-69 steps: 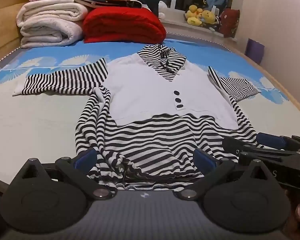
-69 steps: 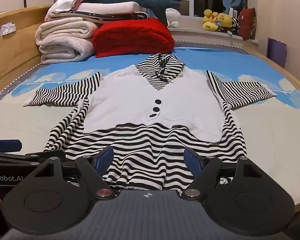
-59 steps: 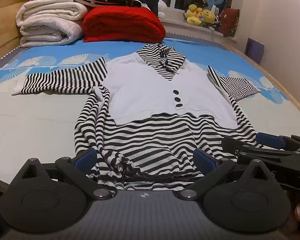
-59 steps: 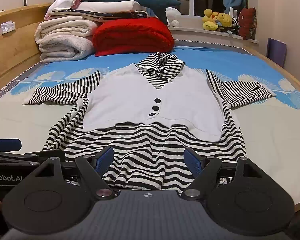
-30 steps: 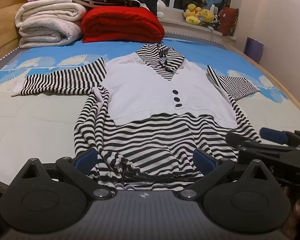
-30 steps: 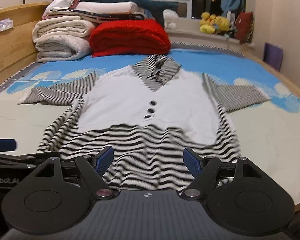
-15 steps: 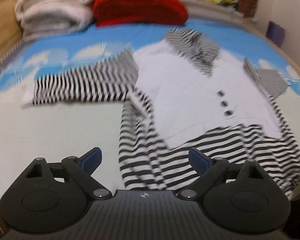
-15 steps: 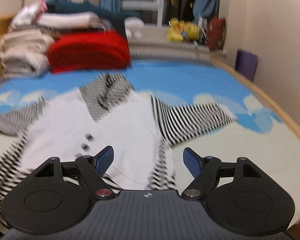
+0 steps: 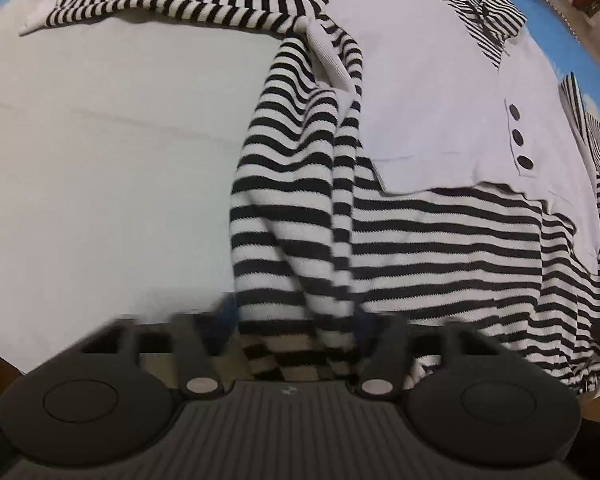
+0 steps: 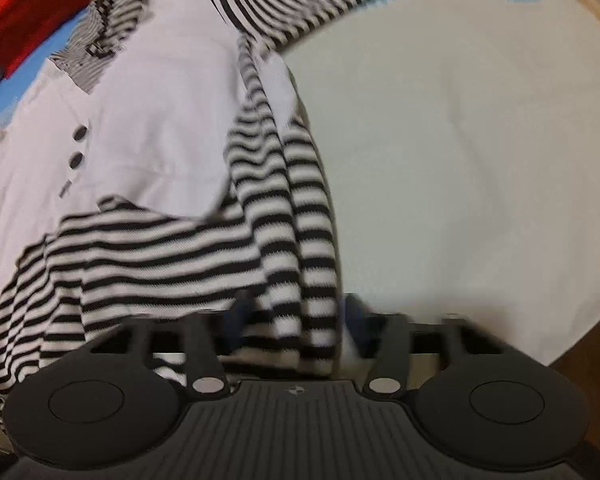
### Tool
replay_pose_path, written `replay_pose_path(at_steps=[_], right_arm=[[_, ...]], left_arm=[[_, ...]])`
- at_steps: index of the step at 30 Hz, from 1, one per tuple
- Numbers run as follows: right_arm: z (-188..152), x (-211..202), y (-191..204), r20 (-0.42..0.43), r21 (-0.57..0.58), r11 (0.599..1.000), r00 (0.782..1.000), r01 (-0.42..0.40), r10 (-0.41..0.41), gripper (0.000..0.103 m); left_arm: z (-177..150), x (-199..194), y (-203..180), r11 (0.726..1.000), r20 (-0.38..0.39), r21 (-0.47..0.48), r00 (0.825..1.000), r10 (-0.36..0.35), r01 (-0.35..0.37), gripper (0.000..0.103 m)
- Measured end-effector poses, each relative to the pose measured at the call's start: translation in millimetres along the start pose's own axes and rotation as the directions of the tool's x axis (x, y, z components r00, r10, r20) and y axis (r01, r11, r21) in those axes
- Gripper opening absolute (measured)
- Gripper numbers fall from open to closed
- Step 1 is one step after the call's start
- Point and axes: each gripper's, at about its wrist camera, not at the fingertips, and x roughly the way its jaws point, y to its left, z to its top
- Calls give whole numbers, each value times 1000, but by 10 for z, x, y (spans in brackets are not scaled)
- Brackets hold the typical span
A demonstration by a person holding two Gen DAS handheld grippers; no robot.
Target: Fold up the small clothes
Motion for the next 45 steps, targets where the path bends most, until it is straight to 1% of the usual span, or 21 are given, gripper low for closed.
replay_pose_path(at_steps=[1,2,3,9,12,14,17,19,21,22,24,25,27,29,30,32,36,37,40,42,45], right_arm=[[3,0,-12,-2,7,1000,1000,-17,17,15],[13,-36,-33,4,11,999,999,-34,34,7],[11,-89,-47,17,14,998,998,-56,55,6],[-56,-442,-199,108,12,996,990,-92,90,5],[-122,-533,-255,114,-15,997,991,-70,72,5],[-155,-514,-211,95,-66,997,994,-46,52,7],[-162,-585,-69,183,-149,987,983,56,-28,21],[-172,-684,71,262,-228,970,965,80,-18,28],[-168,-688,170,265,-278,960,964,42,35,34],[-169,-631,190,218,-289,957,974,2,63,41],[-191,-382,234,46,-313,949,997,-41,58,45],[-215,-255,259,-20,-332,943,1000,-27,21,45],[-215,-242,350,8,-375,927,1000,21,-19,45],[-144,-407,427,93,-382,924,995,12,25,45],[-110,-500,452,135,-379,925,990,4,51,45],[-40,-704,497,232,-377,926,968,-5,99,45],[60,-935,580,391,-378,925,903,-18,177,45],[91,-991,616,444,-382,924,876,-7,190,45],[190,-1265,713,617,-379,924,760,56,206,46],[395,-1479,845,664,-380,924,709,47,237,49],[787,-1654,1158,705,-379,925,657,30,268,51]], left_arm=[[-10,-20,1,1000,8,8,1000,-15,15,21],[-20,-59,-12,999,19,20,999,-32,31,15],[-31,-102,-33,998,36,34,998,-46,44,11],[-295,-449,-12,990,114,92,986,-120,110,8],[-420,-485,6,988,96,118,989,-114,103,13],[-426,-526,-53,987,132,156,989,-64,43,18],[-385,-731,-182,972,273,231,962,-27,-39,21],[-351,-797,-252,965,296,261,952,-73,-7,27],[-326,-682,-316,964,220,260,968,-117,57,30],[-313,-559,-345,963,141,253,982,-127,88,34],[-314,-351,-377,963,38,262,997,-75,62,34],[-315,-311,-396,963,23,268,999,-37,30,34],[-249,-433,-389,970,64,240,996,-65,48,34],[-164,-701,-380,973,177,216,977,-122,82,35],[-132,-819,-380,975,244,206,961,-131,81,40],[-19,-1055,-336,985,365,164,925,-107,49,51],[486,-1442,-168,999,471,50,881,-43,22,52],[659,-1508,-104,1000,489,16,872,-27,23,54],[1210,-1651,188,996,520,-92,853,42,8,58],[1550,-1626,381,985,528,-170,845,85,7,58],[1887,-1418,687,968,529,-249,838,133,4,58]])
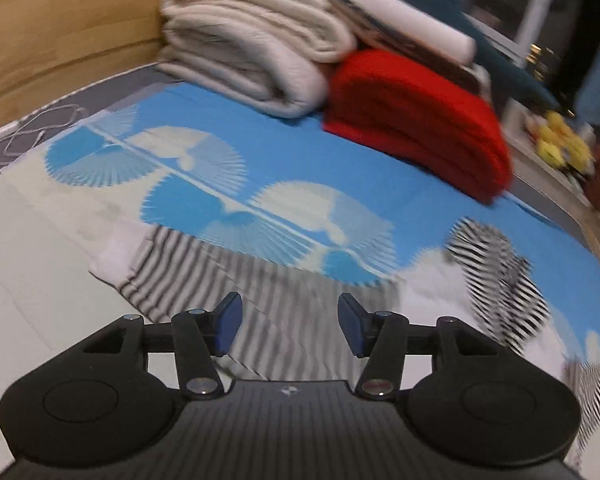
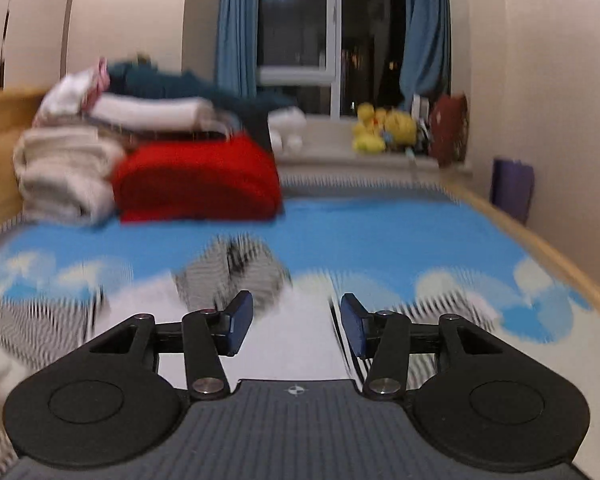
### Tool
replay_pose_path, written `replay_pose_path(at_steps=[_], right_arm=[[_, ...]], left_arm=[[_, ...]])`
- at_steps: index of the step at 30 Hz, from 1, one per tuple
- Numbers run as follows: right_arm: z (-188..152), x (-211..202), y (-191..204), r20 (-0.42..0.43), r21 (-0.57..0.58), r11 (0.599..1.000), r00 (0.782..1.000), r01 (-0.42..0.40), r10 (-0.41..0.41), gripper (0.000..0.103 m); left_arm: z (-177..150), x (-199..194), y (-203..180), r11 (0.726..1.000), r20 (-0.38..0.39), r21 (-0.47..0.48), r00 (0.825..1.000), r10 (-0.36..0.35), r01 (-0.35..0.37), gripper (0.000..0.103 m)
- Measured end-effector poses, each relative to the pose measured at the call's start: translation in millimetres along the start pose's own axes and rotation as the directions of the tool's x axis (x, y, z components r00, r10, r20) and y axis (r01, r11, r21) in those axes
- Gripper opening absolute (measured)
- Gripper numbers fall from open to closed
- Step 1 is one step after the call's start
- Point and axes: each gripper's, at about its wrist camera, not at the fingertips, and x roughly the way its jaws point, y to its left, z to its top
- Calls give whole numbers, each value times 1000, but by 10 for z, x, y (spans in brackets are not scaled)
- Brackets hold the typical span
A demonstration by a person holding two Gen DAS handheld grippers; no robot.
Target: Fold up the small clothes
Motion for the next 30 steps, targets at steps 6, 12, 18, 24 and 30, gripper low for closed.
replay_pose_path(at_steps=[6,12,18,24,30], right_arm=[[434,758,362,32,-17,997,997,-73,73,51],[-32,1431,621,-180,-14,995,979,-95,91,51],[-120,1794,654,-253,52,984,951,-170,177,51],[-260,1996,494,-332,136,978,923,-158,195,33],[-374,2026,248,-371,211,974,915,-83,158,19]], left_arm=[[-97,716,677,979,-203,-150,973,108,-140,45],[14,1069,1238,904,-238,-379,965,113,-199,47],[23,1265,1646,822,-238,-528,966,97,-213,48],[46,1371,1608,852,-191,-484,974,123,-202,3],[303,926,854,929,7,-327,982,187,-175,4]])
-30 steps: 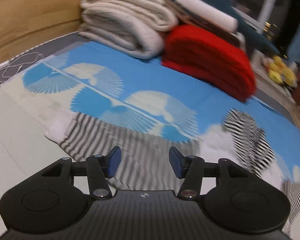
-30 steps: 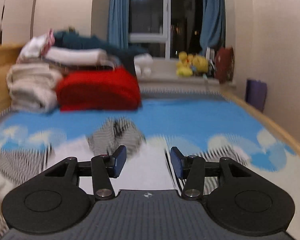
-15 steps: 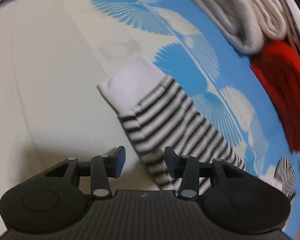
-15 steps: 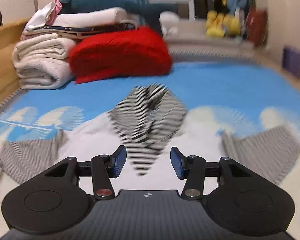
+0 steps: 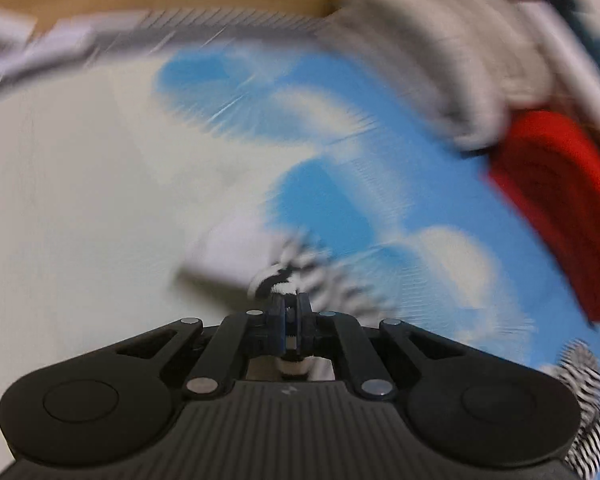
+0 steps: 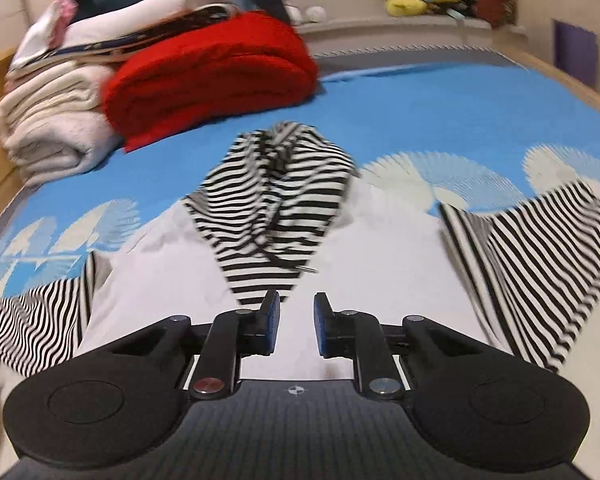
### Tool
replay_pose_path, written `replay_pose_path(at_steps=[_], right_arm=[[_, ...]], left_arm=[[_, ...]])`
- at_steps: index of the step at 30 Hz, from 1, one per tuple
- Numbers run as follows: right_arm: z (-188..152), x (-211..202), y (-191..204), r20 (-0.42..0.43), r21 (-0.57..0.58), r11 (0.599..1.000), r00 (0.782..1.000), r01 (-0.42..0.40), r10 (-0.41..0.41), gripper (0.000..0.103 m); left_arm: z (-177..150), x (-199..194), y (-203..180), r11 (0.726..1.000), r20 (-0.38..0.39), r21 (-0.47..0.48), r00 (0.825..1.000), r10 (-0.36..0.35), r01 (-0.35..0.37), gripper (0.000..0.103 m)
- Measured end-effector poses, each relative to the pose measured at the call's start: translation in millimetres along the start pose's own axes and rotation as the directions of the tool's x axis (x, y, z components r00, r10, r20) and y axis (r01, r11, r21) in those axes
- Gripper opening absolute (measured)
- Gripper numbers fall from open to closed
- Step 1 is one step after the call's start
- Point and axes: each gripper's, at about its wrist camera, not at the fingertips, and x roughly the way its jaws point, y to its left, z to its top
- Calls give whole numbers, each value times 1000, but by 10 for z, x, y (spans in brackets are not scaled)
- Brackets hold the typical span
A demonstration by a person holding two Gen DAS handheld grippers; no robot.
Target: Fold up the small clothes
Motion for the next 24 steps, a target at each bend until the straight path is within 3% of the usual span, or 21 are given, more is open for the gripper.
replay_pose_path(at_steps=[3,6,7,9,10,11,12,14,18,19,20,22,24], right_arm=[[-3,-54,-155,-13,75,997,1000,13,-13,19],[-48,-131,-270,-18,137,990,1000,20,-17,20],[-67,-153,-300,-22,156,987,1000,25,-22,20],[-108,-181,-354,-31,199,979,999,34,-29,20],[-128,-188,-380,-35,223,974,999,41,-34,20],[-150,-185,-406,-42,248,967,998,49,-40,21],[-174,-179,-432,-50,272,961,998,56,-44,22],[-234,-150,-494,-77,319,945,996,73,-51,31],[-349,-44,-618,-142,412,907,989,92,-36,32],[-374,6,-634,-158,432,898,987,88,-21,33],[-397,51,-650,-174,451,888,985,90,-12,34],[-445,167,-688,-217,509,853,976,113,1,36],[-476,279,-707,-242,543,832,970,119,20,36]], left_arm=[[-257,-528,-637,971,57,155,979,-195,184,4],[-814,-1020,-1262,865,-24,295,908,-419,407,4],[-1036,-1155,-1439,816,-81,316,870,-486,485,4],[-1482,-1313,-1772,689,-260,331,764,-591,645,6],[-1688,-1325,-1927,623,-378,319,699,-607,714,18],[-1862,-1308,-2046,582,-476,303,649,-593,755,25],[-1970,-1303,-2095,581,-510,302,643,-571,756,33],[-2022,-1260,-2090,624,-505,322,686,-524,713,34],[-1800,-1071,-1881,733,-388,378,816,-428,565,34],[-1752,-995,-1842,759,-361,415,857,-369,501,35],[-1698,-933,-1894,774,-350,439,880,-322,457,35],[-1607,-804,-1851,795,-338,454,903,-264,402,34],[-1474,-704,-1831,821,-332,435,914,-235,370,34]])
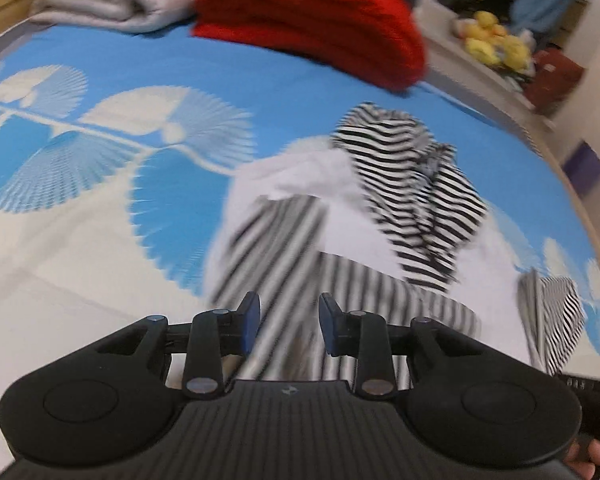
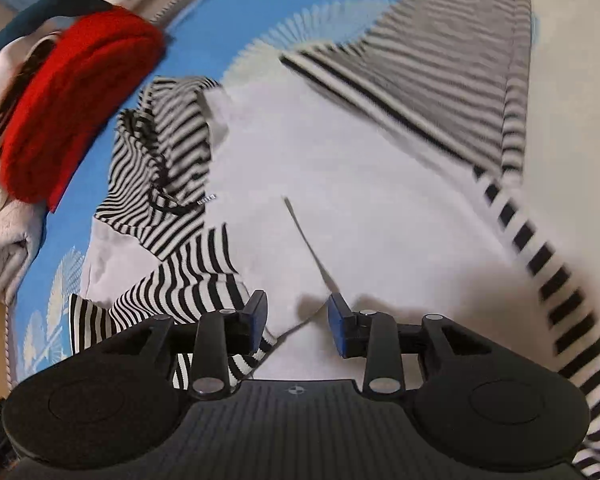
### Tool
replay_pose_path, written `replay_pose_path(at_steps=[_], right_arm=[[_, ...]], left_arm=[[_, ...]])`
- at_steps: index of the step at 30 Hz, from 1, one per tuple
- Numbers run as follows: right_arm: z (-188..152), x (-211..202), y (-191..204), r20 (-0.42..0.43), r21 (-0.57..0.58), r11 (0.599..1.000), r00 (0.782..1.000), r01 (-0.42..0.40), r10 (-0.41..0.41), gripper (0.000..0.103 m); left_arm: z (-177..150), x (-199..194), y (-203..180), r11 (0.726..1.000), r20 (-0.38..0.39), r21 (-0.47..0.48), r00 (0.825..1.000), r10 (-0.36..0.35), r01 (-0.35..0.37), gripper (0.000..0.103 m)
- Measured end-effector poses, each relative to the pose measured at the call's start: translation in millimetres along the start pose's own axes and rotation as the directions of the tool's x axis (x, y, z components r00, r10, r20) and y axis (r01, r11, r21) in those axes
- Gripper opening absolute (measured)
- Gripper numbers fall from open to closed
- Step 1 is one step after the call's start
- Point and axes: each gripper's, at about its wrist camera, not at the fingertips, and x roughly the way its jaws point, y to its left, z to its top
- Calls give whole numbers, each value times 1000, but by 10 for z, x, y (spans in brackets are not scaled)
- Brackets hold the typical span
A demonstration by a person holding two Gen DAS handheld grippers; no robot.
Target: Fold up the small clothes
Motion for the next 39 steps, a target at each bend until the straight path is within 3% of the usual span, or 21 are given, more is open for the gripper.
replay_pose_path(at_steps=[6,7,8,12,14,16,19,22,25,28,30,32,33,35,37,39], right_arm=[[35,303,-65,-45,130,991,998,41,-36,35],[45,320,-51,-33,125,991,999,40,-36,24],[51,318,-10,-12,108,994,999,35,-34,6],[73,3,176,174,15,999,984,-34,31,5],[75,-280,278,312,-61,997,948,-45,62,5],[105,-419,184,373,-26,999,927,-19,28,5],[183,-236,-109,289,65,989,947,129,-143,5],[196,-15,-319,176,129,977,966,170,-191,10],[194,-100,-279,225,121,968,944,218,-241,12],[201,-304,-191,349,82,981,917,175,-193,15],[189,-353,-207,361,35,995,928,90,-96,22],[240,-197,-256,242,31,999,970,-9,1,28],[255,-65,-313,153,59,998,988,-14,5,28],[240,162,-424,13,90,992,996,92,-94,23],[238,152,-461,28,105,991,996,85,-88,24],[296,60,-352,44,55,994,994,100,-102,27]], left_arm=[[178,33,141,999,17,-32,1000,11,-11,34],[191,35,135,1000,18,-23,1000,9,-8,34],[174,13,91,1000,20,-11,1000,10,-9,34],[181,57,51,999,17,30,1000,19,-19,34],[164,79,38,999,16,32,1000,11,-11,34],[131,101,6,999,8,42,1000,-17,17,34],[34,198,-80,995,-52,72,997,-60,64,34],[-83,347,-133,993,-131,94,990,-59,71,34],[-234,560,-107,993,-239,103,971,-28,54,34],[-356,681,-48,988,-283,156,957,63,-19,34],[-353,657,-46,985,-269,168,960,73,-28,34],[-313,588,-53,991,-246,132,969,19,14,34],[-299,563,-77,992,-239,122,971,-7,37,34],[-314,584,-139,989,-253,138,967,-20,56,36],[-386,680,-197,983,-285,182,958,21,33,36],[-426,690,-217,978,-277,209,960,35,25,36]])
